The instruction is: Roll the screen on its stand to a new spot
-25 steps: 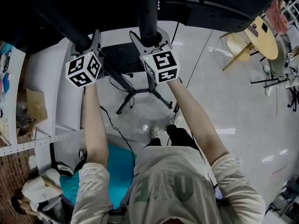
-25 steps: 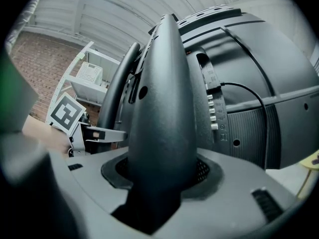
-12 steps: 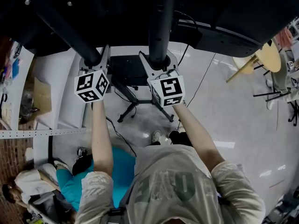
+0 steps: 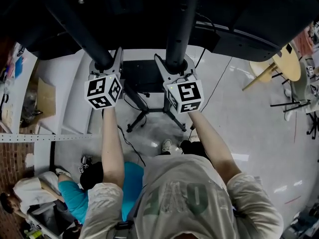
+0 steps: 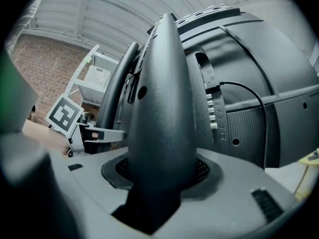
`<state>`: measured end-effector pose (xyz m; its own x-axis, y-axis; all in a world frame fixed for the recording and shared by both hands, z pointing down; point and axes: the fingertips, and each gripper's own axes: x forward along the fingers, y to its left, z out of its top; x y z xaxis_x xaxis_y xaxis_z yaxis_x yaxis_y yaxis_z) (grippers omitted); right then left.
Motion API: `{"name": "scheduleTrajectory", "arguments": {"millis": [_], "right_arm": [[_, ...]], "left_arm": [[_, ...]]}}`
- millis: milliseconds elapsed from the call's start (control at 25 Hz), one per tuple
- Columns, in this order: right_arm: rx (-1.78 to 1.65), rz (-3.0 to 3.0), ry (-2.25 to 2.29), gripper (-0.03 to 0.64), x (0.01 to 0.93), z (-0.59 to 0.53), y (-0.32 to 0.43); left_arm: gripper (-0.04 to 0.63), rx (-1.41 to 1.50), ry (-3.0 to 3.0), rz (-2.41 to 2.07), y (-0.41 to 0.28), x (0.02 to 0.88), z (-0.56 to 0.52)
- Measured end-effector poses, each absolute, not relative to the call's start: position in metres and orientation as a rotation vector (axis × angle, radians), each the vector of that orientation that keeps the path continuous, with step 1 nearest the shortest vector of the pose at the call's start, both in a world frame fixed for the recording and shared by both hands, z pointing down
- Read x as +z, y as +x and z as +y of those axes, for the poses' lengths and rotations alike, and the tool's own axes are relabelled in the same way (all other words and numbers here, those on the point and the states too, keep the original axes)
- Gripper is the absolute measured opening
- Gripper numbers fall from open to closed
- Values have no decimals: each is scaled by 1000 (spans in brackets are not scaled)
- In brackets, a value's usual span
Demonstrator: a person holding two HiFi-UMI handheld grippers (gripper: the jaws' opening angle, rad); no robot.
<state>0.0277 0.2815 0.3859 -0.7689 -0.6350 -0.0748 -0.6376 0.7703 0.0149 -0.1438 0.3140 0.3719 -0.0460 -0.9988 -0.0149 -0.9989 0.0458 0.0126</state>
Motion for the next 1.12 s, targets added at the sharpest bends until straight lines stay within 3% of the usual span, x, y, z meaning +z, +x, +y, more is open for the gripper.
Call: {"name": "scheduleTrajectory", "arguments": {"millis": [1120], "right_arm": [[44, 2929, -1043, 225, 385, 364, 38]], "left_arm": [[215, -15, -2221, 2263, -131, 372, 395]]}}
